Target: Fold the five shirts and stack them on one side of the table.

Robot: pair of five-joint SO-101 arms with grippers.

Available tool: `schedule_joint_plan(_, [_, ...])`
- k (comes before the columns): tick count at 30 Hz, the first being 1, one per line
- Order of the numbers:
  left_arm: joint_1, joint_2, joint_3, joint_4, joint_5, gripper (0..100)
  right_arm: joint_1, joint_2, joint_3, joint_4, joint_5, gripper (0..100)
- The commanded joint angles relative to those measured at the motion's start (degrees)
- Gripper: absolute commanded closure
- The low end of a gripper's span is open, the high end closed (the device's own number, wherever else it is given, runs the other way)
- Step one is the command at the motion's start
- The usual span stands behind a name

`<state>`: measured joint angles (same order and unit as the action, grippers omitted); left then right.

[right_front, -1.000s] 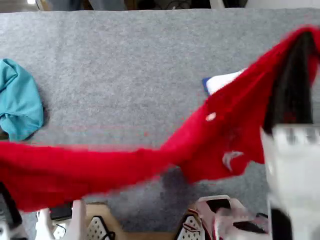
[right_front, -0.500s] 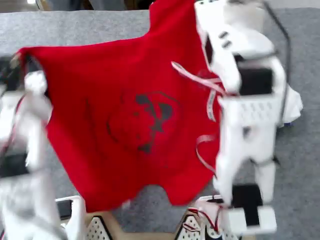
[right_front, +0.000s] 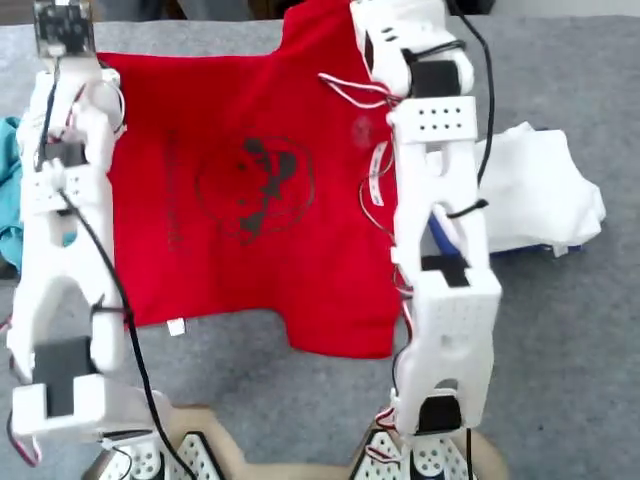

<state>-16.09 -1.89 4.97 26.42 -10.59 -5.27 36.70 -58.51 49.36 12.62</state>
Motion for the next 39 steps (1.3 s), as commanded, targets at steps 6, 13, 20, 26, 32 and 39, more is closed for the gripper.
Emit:
schedule_joint_plan(6, [-2.0, 1.1, -4.3, 10.9, -0.3, 97, -0.7, 7.7, -27.4, 26.8, 1.0, 98.5])
schedule_joint_plan(13, [-2.8, 0.5, 5.1, 20.8, -0.4, 97, -1.2, 10.7, -37.4, 52.0, 9.4, 98.5])
schedule_joint_plan(20, [-3.5, 0.5, 12.4, 29.5, -0.4, 97, -0.4, 7.7, -24.9, 52.0, 11.6, 98.5])
schedule_joint_plan(26, [-4.5, 0.5, 20.2, 27.2, -1.1, 97, 1.0, -5.7, 1.4, 51.8, 11.6, 98.5])
schedule_joint_plan(32, [-10.3, 0.5, 21.4, 27.4, -5.8, 97, 4.7, -18.2, 23.3, 48.7, 14.5, 98.5])
schedule_joint_plan(39, [-7.2, 0.5, 22.0, 31.5, -12.0, 97, 4.7, -27.4, 43.6, 41.3, 15.5, 98.5])
